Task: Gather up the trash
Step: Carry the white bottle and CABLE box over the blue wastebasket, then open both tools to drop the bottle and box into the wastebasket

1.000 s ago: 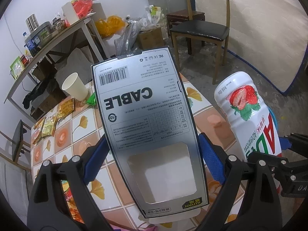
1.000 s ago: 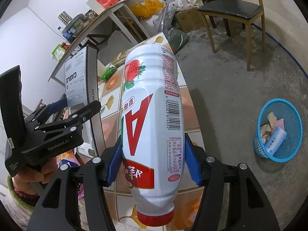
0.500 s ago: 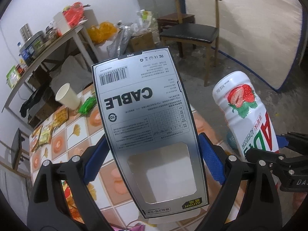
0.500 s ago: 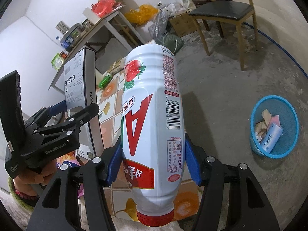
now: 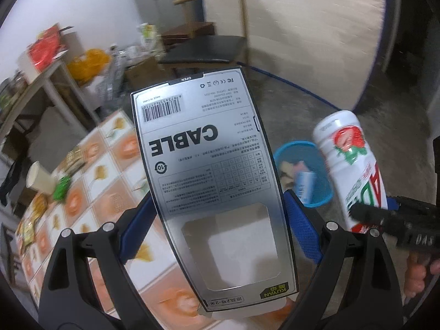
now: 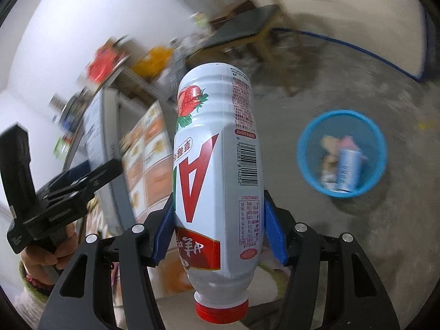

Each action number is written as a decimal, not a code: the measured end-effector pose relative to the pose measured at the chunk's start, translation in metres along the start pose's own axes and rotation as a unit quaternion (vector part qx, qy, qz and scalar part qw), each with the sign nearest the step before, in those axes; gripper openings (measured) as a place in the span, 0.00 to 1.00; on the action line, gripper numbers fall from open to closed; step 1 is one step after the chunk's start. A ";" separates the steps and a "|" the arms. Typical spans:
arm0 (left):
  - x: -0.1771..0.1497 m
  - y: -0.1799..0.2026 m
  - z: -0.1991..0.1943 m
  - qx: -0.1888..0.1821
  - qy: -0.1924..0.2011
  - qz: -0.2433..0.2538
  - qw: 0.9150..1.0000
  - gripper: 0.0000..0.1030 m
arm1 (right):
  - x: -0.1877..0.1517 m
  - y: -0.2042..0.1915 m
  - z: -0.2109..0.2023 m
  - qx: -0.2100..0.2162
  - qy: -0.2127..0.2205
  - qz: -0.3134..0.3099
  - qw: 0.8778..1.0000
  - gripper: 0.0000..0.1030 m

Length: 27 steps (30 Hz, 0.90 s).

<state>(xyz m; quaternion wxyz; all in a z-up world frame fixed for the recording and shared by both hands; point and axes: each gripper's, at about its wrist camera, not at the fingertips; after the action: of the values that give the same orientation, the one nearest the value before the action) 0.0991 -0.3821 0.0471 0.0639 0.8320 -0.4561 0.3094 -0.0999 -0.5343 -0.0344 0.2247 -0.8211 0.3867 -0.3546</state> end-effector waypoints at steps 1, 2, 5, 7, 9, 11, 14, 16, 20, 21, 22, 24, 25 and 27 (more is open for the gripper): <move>0.005 0.011 0.004 -0.010 -0.003 0.006 1.000 0.84 | 0.001 0.017 -0.010 -0.008 0.008 0.017 1.000 0.56; 0.008 0.021 0.008 -0.017 -0.006 0.011 1.000 0.84 | 0.001 0.029 -0.016 -0.012 0.014 0.030 0.999 0.56; 0.018 0.052 0.022 -0.040 -0.019 0.033 0.998 0.84 | 0.000 0.067 -0.035 -0.024 0.032 0.070 0.997 0.56; 0.023 0.073 0.032 -0.056 -0.030 0.044 0.997 0.84 | -0.003 0.085 -0.042 -0.033 0.038 0.088 0.995 0.56; 0.028 0.090 0.043 -0.072 -0.043 0.055 0.995 0.84 | -0.005 0.105 -0.045 -0.039 0.042 0.110 0.992 0.56; 0.035 0.108 0.056 -0.090 -0.058 0.057 0.993 0.84 | -0.005 0.119 -0.044 -0.040 0.041 0.124 0.991 0.56; 0.048 0.129 0.082 -0.120 -0.089 0.055 0.987 0.84 | -0.002 0.139 -0.034 -0.040 0.035 0.143 0.988 0.56; 0.057 0.138 0.101 -0.134 -0.108 0.053 0.984 0.84 | 0.003 0.148 -0.025 -0.036 0.030 0.153 0.987 0.56; 0.078 0.156 0.139 -0.147 -0.126 0.048 0.980 0.85 | 0.018 0.166 -0.003 -0.033 0.022 0.167 0.985 0.56; 0.084 0.160 0.153 -0.153 -0.133 0.044 0.978 0.85 | 0.024 0.170 0.004 -0.032 0.021 0.170 0.985 0.56; 0.089 0.163 0.164 -0.157 -0.141 0.039 0.977 0.86 | 0.033 0.177 0.014 -0.034 0.023 0.173 0.984 0.57; 0.097 0.167 0.191 -0.169 -0.168 0.016 0.971 0.88 | 0.050 0.192 0.032 -0.043 0.021 0.173 0.984 0.63; 0.098 0.168 0.208 -0.181 -0.187 -0.004 0.965 0.88 | 0.055 0.199 0.040 -0.044 0.023 0.177 0.983 0.76; 0.099 0.166 0.231 -0.189 -0.210 -0.042 0.958 0.88 | 0.064 0.218 0.061 -0.061 0.029 0.190 0.979 0.79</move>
<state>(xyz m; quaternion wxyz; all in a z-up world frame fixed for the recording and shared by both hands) 0.1111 -0.6383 -0.1106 0.1356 0.8693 -0.4741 0.0333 -0.1290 -0.7106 -0.1880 0.2264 -0.7342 0.5630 -0.3045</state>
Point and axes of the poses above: each gripper's, at about its wrist camera, not at the fingertips, and z roughly the way its jaws point, y to its right, x to its top, and after that the axes turned 4 degrees about x, right-handed
